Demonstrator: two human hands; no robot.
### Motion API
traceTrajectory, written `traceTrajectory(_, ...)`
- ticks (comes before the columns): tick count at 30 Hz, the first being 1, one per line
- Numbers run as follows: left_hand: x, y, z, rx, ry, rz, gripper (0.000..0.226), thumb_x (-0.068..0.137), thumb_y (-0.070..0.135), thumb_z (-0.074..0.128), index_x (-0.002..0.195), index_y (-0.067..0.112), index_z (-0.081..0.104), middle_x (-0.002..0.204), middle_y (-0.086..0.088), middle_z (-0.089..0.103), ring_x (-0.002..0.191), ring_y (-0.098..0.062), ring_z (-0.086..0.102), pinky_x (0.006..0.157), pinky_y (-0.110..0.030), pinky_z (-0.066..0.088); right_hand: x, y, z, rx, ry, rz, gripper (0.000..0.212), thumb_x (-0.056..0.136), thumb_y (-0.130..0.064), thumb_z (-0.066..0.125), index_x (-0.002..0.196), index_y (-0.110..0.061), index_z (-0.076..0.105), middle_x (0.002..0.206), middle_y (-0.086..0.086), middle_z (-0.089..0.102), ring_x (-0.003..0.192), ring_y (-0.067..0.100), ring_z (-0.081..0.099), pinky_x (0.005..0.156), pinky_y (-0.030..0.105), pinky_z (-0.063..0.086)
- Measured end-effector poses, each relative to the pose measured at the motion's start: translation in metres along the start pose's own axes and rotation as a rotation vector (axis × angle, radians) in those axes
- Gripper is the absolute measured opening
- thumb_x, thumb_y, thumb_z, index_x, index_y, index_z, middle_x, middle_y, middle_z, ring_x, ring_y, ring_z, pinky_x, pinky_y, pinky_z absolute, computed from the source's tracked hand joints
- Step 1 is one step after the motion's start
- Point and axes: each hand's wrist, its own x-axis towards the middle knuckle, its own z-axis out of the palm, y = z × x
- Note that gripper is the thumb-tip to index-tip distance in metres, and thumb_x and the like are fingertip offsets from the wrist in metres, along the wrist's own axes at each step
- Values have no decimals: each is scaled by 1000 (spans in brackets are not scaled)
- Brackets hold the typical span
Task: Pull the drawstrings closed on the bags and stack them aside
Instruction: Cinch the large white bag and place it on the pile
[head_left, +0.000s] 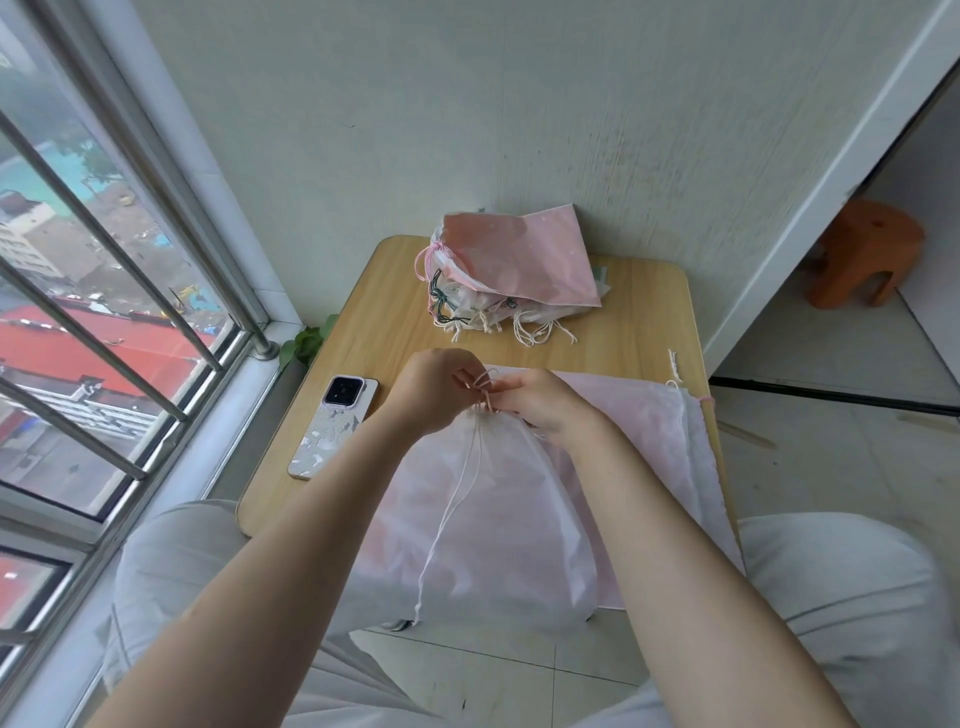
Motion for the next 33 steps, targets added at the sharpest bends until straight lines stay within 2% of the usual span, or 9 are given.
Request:
traceTrajectory(3, -4, -3, 5, -106, 85, -25, 14, 73, 7, 79, 78, 18, 71, 74, 3, 69, 71, -13, 64, 66, -19, 47, 0, 1, -4, 121, -66, 79, 6, 85, -15, 71, 90, -18, 74, 85, 5, 62, 73, 14, 51, 69, 29, 36)
traceTrajectory(5, -7, -3, 9, -187, 105, -80, 20, 73, 4, 78, 73, 22, 69, 71, 3, 69, 69, -12, 63, 67, -24, 48, 1, 2, -5, 144, -102, 105, 6, 87, -14, 69, 91, -15, 73, 82, 4, 61, 72, 14, 51, 72, 29, 38)
traceTrajectory(10, -7, -5, 10, -309, 103, -173, 23, 77, 4, 74, 72, 25, 69, 71, 7, 68, 67, -10, 62, 67, -24, 47, 2, 0, -6, 138, -79, 121, 2, 86, -15, 70, 86, -16, 71, 88, 6, 63, 83, 18, 53, 81, 31, 40)
traceTrajectory(15, -6, 3, 4, -339, -14, -185, 4, 80, 17, 77, 78, 18, 74, 66, 12, 66, 57, 6, 58, 56, -8, 42, 3, -3, -7, 57, 10, 105, 12, 87, -14, 63, 76, -20, 63, 75, -1, 63, 68, 11, 52, 56, 21, 33)
traceTrajectory(18, -4, 1, 4, -281, 16, -190, 5, 83, 17, 74, 79, 14, 74, 68, 4, 69, 62, -5, 61, 62, -18, 47, 4, -6, -6, 69, 40, 125, 16, 87, -21, 55, 72, -19, 61, 76, -2, 63, 76, 15, 56, 65, 26, 37)
traceTrajectory(23, -3, -5, 6, -221, 35, -257, 9, 88, 14, 66, 80, 12, 70, 75, 0, 70, 72, -15, 65, 66, -24, 48, 4, -4, -17, 332, 58, 181, 21, 82, -20, 44, 61, -19, 46, 74, 0, 61, 70, 18, 58, 71, 34, 38)
traceTrajectory(26, -3, -7, 8, -255, 57, -283, 18, 89, 12, 64, 72, 19, 64, 75, 1, 71, 75, -17, 67, 69, -26, 48, 6, -1, -24, 516, 114, 109, 27, 85, -20, 49, 59, -19, 41, 69, 1, 59, 70, 18, 56, 72, 35, 39)
traceTrajectory(29, -3, -9, 10, -289, 74, -304, 20, 90, 12, 64, 71, 21, 63, 75, 1, 71, 75, -19, 68, 69, -26, 48, 4, -3, -33, 847, 216, 30, 37, 91, -19, 56, 59, -17, 38, 60, 1, 56, 69, 20, 59, 77, 33, 45)
traceTrajectory(33, -2, -9, 11, -381, 82, -362, 13, 90, 12, 62, 77, 14, 64, 82, -6, 74, 75, -21, 69, 76, -34, 54, -3, -13, -46, 1141, 215, -50, 35, 94, -21, 58, 63, -15, 43, 69, 8, 64, 80, 27, 67, 90, 38, 52)
